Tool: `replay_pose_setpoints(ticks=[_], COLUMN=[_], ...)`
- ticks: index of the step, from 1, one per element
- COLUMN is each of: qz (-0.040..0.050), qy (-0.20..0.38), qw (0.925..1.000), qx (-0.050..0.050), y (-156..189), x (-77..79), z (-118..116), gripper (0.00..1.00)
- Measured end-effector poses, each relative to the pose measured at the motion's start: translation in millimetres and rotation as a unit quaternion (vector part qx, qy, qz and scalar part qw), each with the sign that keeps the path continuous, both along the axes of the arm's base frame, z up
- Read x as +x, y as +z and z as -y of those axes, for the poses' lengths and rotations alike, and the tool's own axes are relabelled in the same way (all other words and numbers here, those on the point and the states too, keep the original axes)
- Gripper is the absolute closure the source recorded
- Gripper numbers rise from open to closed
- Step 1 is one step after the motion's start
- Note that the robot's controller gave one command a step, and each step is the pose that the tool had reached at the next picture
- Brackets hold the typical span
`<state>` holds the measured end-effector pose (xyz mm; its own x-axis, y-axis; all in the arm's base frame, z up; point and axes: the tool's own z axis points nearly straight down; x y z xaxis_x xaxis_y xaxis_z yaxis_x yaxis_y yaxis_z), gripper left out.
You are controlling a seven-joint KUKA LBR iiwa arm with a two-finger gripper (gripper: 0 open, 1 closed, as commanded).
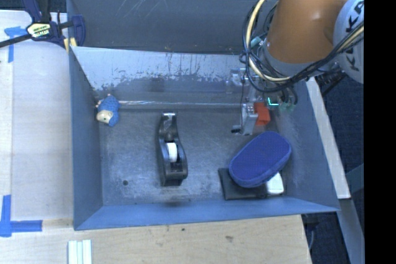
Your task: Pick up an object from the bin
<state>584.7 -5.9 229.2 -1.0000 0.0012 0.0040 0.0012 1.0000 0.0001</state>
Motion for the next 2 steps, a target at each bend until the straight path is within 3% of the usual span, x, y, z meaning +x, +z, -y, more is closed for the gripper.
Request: replay_pose_setpoints(ticks=[1,2], qz=[-0.0018,0.0075], qy=[0.028,0.031], qw=[0.9996,0.9995], qx=[0.004,0.001], y=[-155.0,-149.1], x=[-39.2,-33.9], z=[116.9,115.4], gripper=[0.0,1.0])
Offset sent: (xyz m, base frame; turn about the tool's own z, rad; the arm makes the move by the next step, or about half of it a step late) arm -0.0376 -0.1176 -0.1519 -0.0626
